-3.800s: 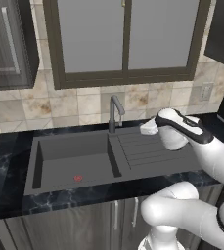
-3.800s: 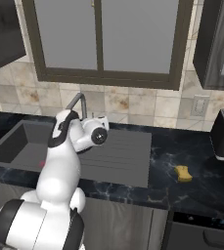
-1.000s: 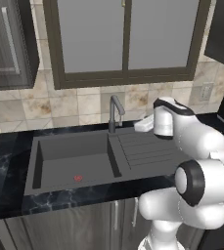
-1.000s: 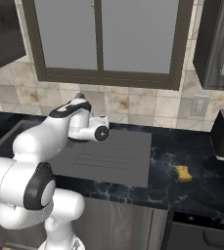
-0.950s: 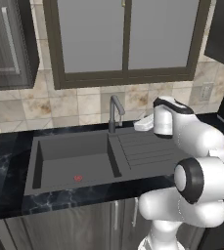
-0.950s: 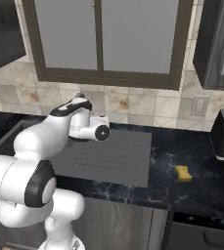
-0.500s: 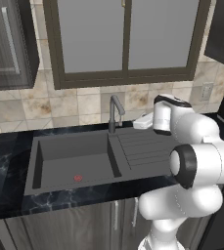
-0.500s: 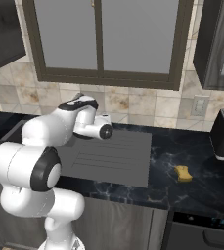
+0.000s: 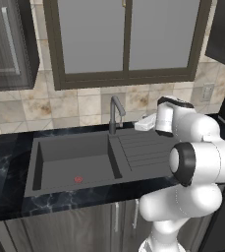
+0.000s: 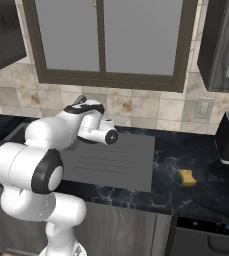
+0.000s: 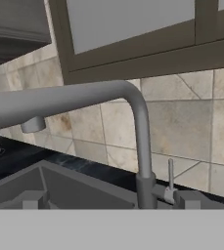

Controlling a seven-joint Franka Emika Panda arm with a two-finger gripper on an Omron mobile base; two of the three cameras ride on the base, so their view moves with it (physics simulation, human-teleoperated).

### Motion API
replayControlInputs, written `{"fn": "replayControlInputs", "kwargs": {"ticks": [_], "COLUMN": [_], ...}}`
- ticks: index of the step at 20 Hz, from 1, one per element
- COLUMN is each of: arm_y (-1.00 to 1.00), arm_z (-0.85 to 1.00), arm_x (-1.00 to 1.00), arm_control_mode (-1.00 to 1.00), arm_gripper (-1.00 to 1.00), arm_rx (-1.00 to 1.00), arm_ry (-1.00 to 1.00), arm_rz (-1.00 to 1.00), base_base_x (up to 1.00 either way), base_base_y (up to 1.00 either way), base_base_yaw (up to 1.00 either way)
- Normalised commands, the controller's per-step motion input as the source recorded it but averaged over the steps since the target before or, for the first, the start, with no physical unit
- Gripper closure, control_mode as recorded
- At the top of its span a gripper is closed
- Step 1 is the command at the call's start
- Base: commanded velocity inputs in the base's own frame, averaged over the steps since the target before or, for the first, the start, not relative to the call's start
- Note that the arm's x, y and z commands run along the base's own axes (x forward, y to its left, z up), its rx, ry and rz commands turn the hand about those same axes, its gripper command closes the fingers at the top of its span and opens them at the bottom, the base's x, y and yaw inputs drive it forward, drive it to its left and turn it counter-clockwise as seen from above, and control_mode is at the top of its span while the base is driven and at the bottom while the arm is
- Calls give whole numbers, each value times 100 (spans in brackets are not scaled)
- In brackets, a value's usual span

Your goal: Soak the sponge with water for a few seconds and then drop it inside the sink.

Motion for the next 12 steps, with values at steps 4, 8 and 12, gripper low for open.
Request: {"fn": "replayControlInputs", "kwargs": {"ticks": [4,8,12], "arm_y": [0,0,0], "arm_z": [-1,-5,-9], "arm_x": [1,0,0], "arm_control_mode": [-100,-100,-100], "arm_gripper": [-100,-100,-100], "arm_rx": [5,5,2], "arm_ry": [0,0,0], "arm_rz": [4,4,4], "base_base_x": [0,0,0], "base_base_y": [0,0,0], "base_base_yaw": [0,0,0]}}
